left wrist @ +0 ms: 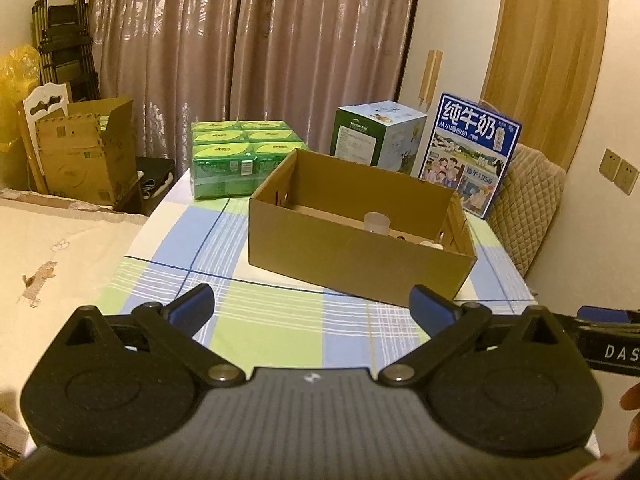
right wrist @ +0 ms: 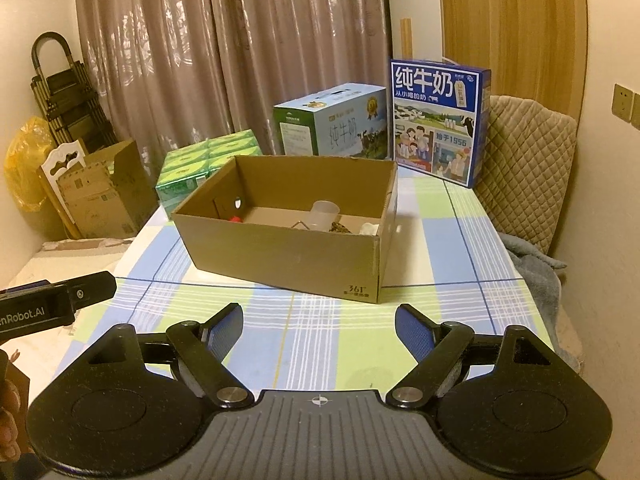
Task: Organize rigid objects
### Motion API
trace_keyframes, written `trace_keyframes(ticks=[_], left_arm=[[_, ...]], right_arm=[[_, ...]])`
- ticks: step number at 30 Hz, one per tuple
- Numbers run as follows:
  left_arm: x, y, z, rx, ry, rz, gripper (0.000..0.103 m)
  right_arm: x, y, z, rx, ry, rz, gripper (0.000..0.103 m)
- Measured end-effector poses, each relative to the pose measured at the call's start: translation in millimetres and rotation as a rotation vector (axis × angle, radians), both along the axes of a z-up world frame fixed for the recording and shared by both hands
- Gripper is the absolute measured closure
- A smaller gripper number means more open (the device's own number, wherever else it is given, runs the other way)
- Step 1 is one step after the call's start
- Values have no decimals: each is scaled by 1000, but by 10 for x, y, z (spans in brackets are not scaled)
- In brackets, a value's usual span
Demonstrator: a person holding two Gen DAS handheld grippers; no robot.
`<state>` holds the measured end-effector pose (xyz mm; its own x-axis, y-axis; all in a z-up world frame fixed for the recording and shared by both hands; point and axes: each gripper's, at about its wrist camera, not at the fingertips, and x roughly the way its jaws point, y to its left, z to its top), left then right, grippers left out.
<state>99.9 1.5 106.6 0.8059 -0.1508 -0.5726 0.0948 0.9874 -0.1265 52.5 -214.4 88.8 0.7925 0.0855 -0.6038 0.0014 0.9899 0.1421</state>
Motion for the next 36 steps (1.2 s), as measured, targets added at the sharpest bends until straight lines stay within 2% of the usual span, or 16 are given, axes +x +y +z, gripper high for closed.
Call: trace_keyframes(ticks=[6,23,36], left_arm=[[-24,-5,19,-6,-4,-7,1],[-151,-120,-16,81,0,-53,1],[-195,-129,-106,119,34,-80,1]], right_arm=[[-59,29,9,-17,-2,-1,23],[-187,36,-23,-58,28,-3,23],[-213,62,-54,-46,43,-2,23]])
